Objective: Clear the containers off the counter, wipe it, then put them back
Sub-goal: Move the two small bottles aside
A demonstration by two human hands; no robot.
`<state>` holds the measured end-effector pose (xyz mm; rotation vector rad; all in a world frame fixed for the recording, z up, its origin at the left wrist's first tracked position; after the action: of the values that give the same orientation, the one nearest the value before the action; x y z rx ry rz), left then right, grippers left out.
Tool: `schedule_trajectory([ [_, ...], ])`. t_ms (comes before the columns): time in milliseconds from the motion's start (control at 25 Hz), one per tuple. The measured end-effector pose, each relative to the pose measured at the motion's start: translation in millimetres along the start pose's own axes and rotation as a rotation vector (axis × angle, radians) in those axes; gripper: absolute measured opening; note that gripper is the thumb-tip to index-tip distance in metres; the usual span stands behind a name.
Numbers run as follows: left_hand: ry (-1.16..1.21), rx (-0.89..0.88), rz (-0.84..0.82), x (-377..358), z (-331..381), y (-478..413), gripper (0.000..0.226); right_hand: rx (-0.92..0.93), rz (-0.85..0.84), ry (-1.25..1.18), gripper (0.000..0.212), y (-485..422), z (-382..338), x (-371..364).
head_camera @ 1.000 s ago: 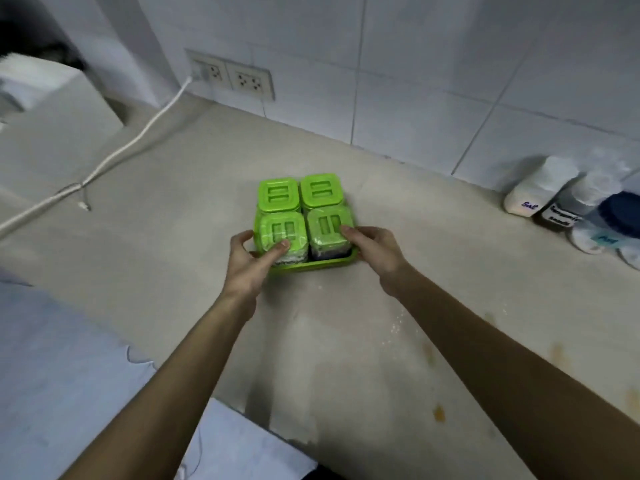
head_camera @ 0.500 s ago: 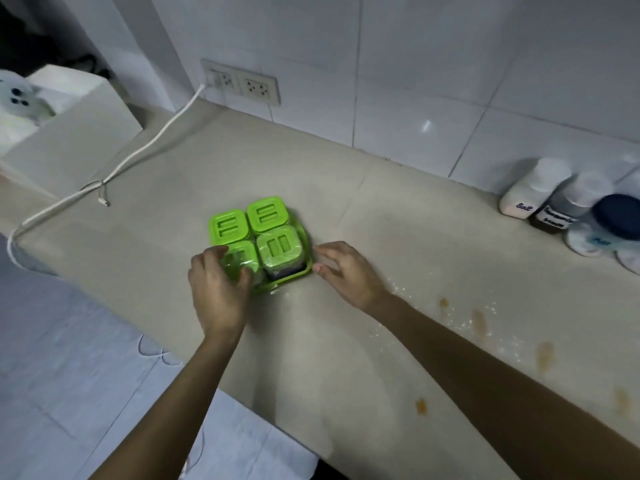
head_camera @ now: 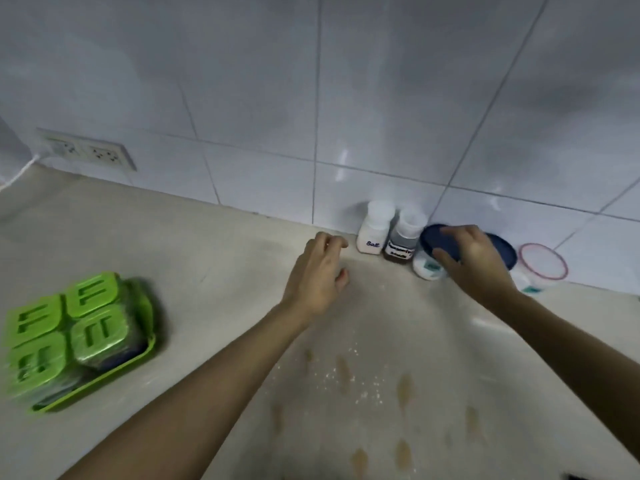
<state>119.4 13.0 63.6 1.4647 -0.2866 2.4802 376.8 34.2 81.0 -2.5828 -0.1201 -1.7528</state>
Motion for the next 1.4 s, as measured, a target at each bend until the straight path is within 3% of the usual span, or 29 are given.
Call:
schedule_trajectory([
  [280, -0.241, 0.010, -0.193, -20.3, 46.3, -122.3, 0.064, 0.087, -0.059, 0.079, 0.059, -47.0, 5.9, 2.6],
  [560, -0.174, -0.057, -0.128, -39.5, 38.4, -144.3, 0.055, 0.053, -0.073, -0.039, 0.059, -72.7, -10.7, -31.9],
  [760, -0.125, -0.098, -0.171, -32.1, 25.1, -127.1, 0.049, -0.019, -0.057, -0.013, 0.054, -80.6, -19.5, -30.2],
  [1080, -0.051, 0.083, -0.186, 65.1, -67.5, -65.6, 0.051, 0.143, -0.072, 0.000, 0.053, -85.7, -127.1, -44.3],
  [1400, -0.093, 0.342, -0.141, 135.9, -211.6, 47.7, 0.056, 0.393, -0.233, -0.117, 0.051, -80.2, -289.9, -134.3],
])
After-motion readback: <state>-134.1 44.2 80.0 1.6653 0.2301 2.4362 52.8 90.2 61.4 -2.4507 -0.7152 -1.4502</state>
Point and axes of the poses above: each hand's wrist, its own y-axis away from the middle knuckle, its own x-axis out of the back of the hand, z = x × y, the point moved 5 cm from there along -y, towards the middle knuckle, and after that the axes turned 11 degrees about -z, right-handed, at the moved point
